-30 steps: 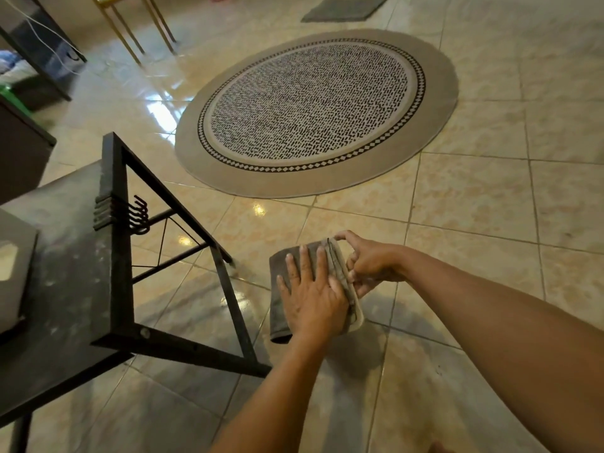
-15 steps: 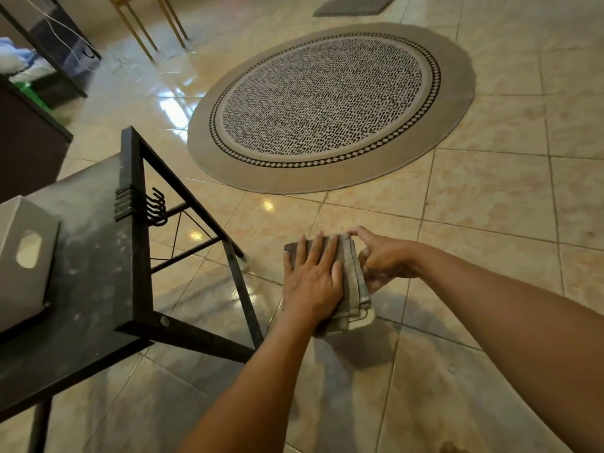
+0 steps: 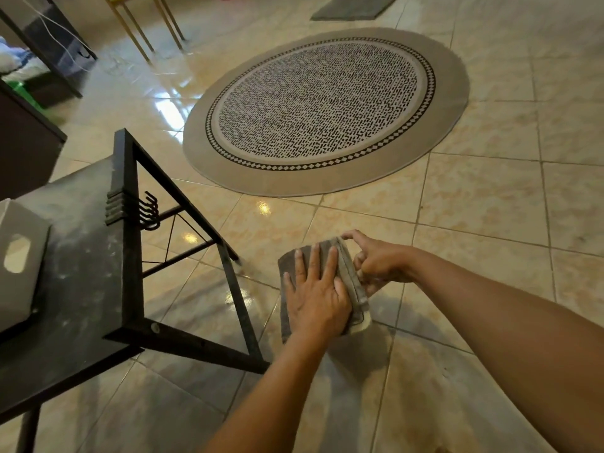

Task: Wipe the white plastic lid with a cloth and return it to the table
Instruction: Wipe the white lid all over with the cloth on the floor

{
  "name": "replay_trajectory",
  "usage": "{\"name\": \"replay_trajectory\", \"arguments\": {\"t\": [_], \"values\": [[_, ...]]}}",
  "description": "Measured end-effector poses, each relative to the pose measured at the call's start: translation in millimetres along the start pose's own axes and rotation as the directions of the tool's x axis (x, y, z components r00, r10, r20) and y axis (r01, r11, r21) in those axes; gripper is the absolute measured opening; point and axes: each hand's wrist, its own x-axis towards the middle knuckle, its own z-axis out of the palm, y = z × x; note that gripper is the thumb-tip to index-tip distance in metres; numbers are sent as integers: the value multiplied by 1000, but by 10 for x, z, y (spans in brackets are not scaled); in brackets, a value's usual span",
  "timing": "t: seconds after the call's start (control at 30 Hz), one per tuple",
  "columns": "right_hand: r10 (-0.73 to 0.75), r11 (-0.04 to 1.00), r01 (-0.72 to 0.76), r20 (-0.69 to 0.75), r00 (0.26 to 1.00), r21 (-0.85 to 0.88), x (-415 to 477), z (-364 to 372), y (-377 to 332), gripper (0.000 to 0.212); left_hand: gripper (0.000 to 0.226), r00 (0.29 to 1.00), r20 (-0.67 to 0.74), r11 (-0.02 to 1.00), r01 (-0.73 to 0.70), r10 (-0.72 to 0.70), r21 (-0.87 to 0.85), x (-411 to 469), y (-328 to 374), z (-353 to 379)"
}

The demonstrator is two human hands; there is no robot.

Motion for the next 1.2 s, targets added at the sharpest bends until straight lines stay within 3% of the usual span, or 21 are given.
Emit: {"name": "replay_trajectory", "arguments": {"t": [0.13,0.27,0.4,0.47,0.6,0.77,0.93,1.2], "values": [[-8,1000,7,20,1000,26,15,-1,2,100,60,999,-5,998,-44,44,55,-91,-13,81],[-6,1000,6,-9,1000,-17,7,22,-11,99,60,997,38,997,68,-66,-40,224,-31,-113],[0,1000,0,7,1000,16,-58,-28,5,95,60,982,60,982,-185,182,47,52,-7,-28],[-8,1000,8,6,1000,12,-45,-7,-7,94,59,974,45,971,-226,223,78,116,-106,-47],[-15,1000,15,-14,1000,-27,6,61,-37,96,61,998,-11,996,-67,68,66,245,-113,-115],[-11,1000,11,-4,1000,9,-7,42,-32,93,60,991,9,989,-133,133,67,33,-32,33],[7,1000,-8,-40,999,-17,65,68,-4,97,60,998,34,998,60,-59,-17,233,-161,-147],[16,999,-18,-64,998,-31,60,90,-17,89,60,995,18,995,98,-98,-5,-690,112,145]]}}
